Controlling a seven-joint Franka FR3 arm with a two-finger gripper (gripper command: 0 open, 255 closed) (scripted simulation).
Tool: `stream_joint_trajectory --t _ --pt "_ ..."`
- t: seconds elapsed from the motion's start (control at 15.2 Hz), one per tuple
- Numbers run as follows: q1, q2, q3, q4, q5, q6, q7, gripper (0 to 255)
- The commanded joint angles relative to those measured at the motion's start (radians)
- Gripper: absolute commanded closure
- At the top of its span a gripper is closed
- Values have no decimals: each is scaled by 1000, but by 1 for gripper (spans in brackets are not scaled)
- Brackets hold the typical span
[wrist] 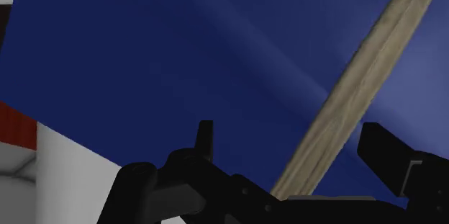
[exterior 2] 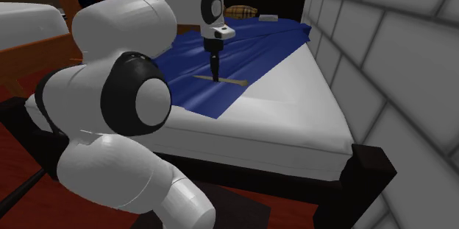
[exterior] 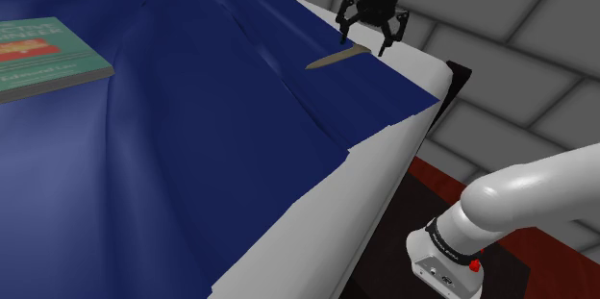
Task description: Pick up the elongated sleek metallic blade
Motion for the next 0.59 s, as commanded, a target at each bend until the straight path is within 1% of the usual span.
stream_joint_trajectory --t 0.0,0.07,0.13,0.53 --pt "-43 98 54 103 -12 -25 229 0" --pt "-60 150 77 156 -24 -38 332 0" --pt "-69 188 90 194 -34 -47 405 0" --pt "-63 165 85 90 -25 36 397 0"
